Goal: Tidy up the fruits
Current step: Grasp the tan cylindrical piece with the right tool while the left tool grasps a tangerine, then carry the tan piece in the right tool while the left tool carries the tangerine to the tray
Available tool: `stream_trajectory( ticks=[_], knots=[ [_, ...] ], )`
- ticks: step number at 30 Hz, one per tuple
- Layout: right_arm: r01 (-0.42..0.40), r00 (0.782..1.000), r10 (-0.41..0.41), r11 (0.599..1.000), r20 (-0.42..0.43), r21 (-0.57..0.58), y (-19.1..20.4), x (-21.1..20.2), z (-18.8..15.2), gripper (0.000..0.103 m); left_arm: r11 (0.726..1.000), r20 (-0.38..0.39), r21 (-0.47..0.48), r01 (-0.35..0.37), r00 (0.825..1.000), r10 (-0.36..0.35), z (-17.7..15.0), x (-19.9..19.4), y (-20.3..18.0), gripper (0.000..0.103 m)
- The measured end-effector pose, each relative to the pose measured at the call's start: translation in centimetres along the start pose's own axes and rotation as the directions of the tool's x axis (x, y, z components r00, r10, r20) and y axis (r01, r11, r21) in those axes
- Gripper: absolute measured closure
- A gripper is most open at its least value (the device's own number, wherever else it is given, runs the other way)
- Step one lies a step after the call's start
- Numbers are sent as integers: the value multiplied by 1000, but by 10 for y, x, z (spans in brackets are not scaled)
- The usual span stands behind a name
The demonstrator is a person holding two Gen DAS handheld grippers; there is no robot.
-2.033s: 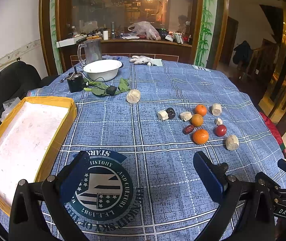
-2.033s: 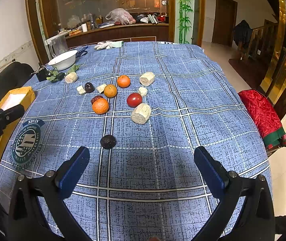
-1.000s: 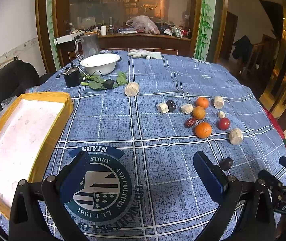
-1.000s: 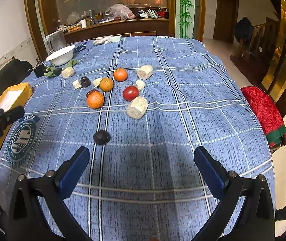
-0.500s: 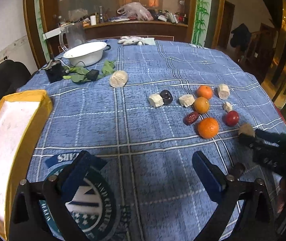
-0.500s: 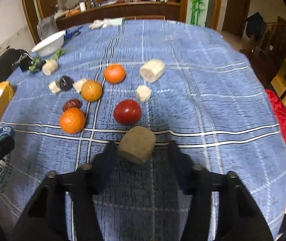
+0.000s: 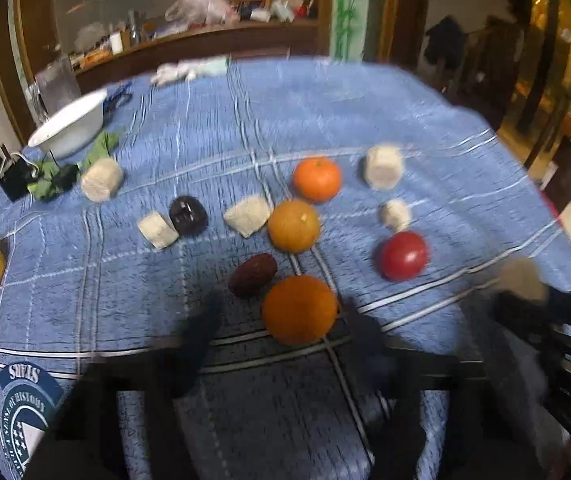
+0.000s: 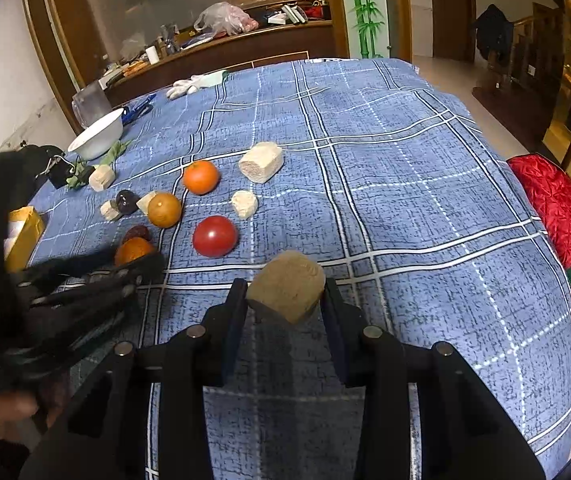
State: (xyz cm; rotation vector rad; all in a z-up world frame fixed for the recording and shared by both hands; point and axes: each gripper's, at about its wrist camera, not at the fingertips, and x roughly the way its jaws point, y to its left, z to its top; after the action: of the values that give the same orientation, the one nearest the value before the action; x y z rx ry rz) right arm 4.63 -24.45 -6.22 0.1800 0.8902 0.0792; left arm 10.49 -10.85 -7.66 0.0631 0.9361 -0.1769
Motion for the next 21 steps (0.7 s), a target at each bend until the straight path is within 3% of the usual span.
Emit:
stream_trajectory(
  ticks=[1, 9, 15, 21],
  knots=[
    [-4, 1000, 4, 1000, 0, 1, -1, -1, 0, 64, 1000, 17, -10, -11, 1000, 11, 0, -2, 1, 70],
    [-52, 999, 52, 997, 0, -50, 27, -10, -8, 64, 995, 24, -63, -76, 997, 78, -14, -33, 26, 70],
    [-112, 994, 112, 984, -11, -138, 81, -19, -17, 64, 977, 28, -156, -144, 988, 150, -35, -69, 75, 70],
    [-172, 985, 170, 957, -28, -234, 143, -23, -23, 64, 938, 16, -268, -220, 972, 233, -62, -103, 138, 71]
  ],
)
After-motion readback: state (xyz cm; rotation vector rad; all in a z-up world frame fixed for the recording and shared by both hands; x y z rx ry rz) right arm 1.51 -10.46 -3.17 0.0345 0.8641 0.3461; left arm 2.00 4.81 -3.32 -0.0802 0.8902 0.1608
